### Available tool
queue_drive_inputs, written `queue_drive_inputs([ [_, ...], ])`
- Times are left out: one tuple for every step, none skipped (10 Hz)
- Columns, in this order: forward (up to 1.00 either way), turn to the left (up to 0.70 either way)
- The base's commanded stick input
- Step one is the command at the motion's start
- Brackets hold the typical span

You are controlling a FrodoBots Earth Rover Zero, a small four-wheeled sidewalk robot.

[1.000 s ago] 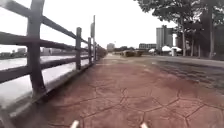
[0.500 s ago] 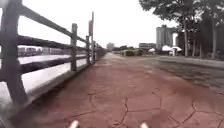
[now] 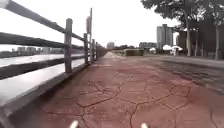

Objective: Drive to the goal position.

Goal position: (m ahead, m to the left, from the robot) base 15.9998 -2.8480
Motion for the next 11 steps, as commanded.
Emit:
queue_drive_inputs([
  [0.7,0.0],
  [0.7,0.0],
  [0.7,0.0],
  [0.7,0.0],
  [0.7,0.0],
  [0.7,0.0],
  [0.7,0.0],
  [0.7,0.0],
  [0.7,0.0],
  [0.7,0.0],
  [0.7,0.0],
])
